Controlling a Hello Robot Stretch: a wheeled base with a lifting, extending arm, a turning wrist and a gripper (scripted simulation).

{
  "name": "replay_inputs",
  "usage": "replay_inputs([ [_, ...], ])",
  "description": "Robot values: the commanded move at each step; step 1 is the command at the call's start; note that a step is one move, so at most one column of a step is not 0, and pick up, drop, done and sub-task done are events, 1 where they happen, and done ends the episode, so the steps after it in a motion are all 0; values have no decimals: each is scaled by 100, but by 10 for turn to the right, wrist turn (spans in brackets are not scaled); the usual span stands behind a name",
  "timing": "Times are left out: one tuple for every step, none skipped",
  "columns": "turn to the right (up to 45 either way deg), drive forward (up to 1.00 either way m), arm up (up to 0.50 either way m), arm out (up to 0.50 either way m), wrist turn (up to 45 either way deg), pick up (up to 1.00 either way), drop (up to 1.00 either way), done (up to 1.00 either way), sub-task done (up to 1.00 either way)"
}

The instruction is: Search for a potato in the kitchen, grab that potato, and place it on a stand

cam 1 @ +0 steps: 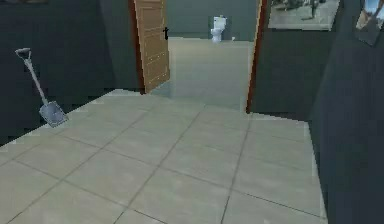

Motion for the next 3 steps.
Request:
replay_inputs([
  [0, 100, 0, 0, 0, 0, 0, 0, 0],
  [30, 0, 0, 0, 0, 0, 0, 0, 0],
  [0, 100, 0, 0, 0, 0, 0, 0, 0],
])
